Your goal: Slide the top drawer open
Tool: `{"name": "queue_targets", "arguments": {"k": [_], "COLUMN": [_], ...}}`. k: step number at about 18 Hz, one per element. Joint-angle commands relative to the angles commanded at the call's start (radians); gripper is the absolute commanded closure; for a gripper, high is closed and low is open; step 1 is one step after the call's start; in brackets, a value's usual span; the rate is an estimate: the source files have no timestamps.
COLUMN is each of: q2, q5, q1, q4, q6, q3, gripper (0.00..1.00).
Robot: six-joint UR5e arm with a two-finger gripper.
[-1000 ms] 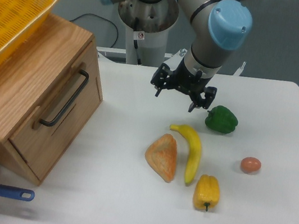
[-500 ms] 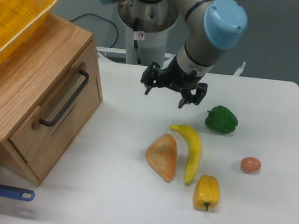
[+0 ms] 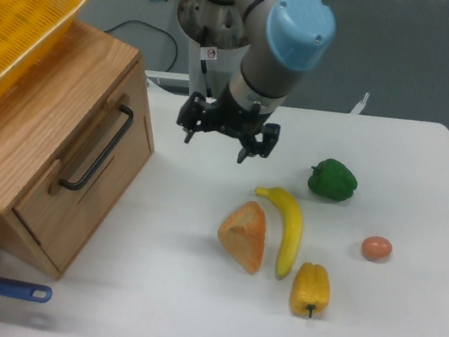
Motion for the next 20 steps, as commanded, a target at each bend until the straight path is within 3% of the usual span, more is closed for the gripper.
{"name": "queue_targets", "arguments": {"k": [10,20], "q2": [-0.014,-0.035], "q5": [0.002,-0.041], "q1": [-0.078,-0.115], "q4": [0.041,0.038], "q6": [0.008,-0.035], "q3": [0.023,0.022], "gripper": [0.00,0.00]}}
